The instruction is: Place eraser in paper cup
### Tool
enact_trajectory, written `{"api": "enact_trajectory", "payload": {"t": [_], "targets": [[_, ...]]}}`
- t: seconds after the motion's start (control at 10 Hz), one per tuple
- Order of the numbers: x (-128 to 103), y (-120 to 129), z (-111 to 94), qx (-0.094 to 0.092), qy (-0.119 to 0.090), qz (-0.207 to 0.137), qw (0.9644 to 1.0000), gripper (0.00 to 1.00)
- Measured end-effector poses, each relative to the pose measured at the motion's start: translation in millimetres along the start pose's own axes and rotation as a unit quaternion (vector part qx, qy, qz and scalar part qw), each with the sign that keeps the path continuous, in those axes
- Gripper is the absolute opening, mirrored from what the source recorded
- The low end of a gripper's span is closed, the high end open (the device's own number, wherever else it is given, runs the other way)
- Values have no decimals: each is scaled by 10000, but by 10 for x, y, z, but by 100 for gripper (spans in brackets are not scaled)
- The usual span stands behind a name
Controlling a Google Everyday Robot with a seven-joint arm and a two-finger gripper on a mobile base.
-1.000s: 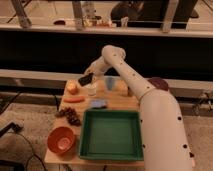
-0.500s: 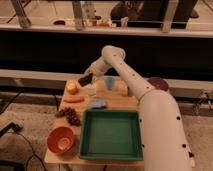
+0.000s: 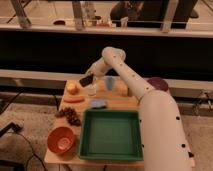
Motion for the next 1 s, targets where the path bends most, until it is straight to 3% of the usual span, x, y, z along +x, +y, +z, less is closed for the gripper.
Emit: {"api": "enact_trajectory", "payload": {"t": [0.6, 1.0], "targets": [[138, 22, 8, 13, 176, -14, 9998, 0], [166, 69, -13, 16, 173, 39, 9998, 0]]}}
